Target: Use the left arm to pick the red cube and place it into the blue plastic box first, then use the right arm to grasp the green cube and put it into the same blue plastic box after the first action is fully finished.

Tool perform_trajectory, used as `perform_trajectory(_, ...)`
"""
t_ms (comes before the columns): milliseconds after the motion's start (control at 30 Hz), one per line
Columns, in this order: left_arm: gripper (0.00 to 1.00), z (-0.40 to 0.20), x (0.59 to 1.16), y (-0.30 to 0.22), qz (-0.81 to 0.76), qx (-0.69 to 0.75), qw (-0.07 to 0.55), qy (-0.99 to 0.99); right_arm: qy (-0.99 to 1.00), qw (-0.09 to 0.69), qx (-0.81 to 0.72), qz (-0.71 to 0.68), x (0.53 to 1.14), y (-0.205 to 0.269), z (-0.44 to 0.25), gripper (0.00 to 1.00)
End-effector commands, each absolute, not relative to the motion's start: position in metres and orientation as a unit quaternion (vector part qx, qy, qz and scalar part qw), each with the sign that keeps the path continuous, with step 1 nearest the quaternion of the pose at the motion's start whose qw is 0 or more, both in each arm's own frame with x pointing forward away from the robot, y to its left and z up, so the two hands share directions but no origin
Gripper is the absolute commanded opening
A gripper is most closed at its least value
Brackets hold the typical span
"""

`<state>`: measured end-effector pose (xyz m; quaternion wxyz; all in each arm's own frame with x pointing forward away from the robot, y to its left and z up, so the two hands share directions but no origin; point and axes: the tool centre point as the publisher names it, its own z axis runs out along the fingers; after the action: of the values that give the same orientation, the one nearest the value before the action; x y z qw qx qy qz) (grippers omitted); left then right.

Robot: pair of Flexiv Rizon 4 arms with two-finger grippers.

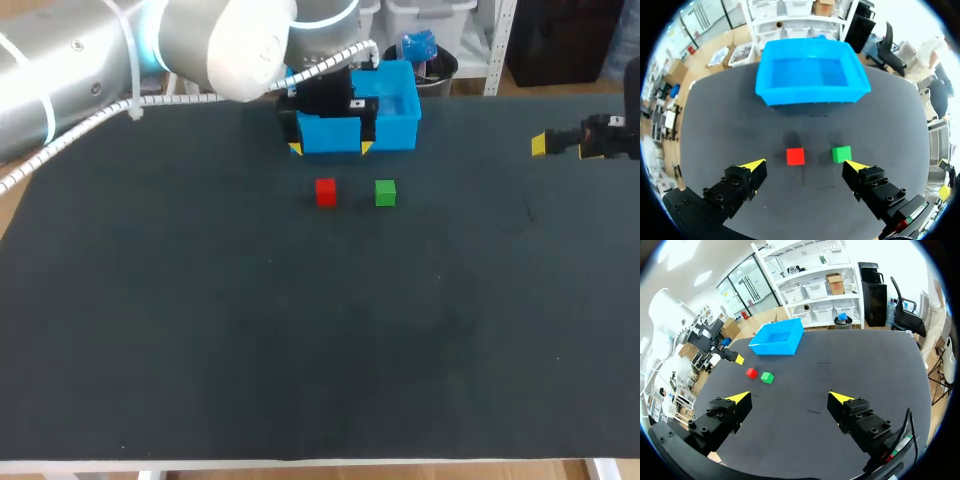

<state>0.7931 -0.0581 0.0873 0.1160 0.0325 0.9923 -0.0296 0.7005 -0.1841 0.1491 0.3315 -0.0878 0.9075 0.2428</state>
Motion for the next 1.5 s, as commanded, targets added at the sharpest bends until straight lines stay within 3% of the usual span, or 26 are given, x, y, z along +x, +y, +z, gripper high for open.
perform_trajectory(33,1.0,0.082,0.79,-0.056,-0.032,0.028,0.124,0.991,0.908,0.331,-0.088,0.242,0.7,-0.184,0.149,1.0)
perform_trajectory(433,1.0,0.058,0.784,-0.048,-0.041,0.004,0.153,0.987,0.908,0.331,-0.088,0.242,0.7,-0.184,0.149,1.0)
perform_trajectory(1500,1.0,0.002,0.801,-0.05,-0.037,-0.019,0.113,0.993,0.908,0.331,-0.088,0.242,0.7,-0.184,0.149,1.0)
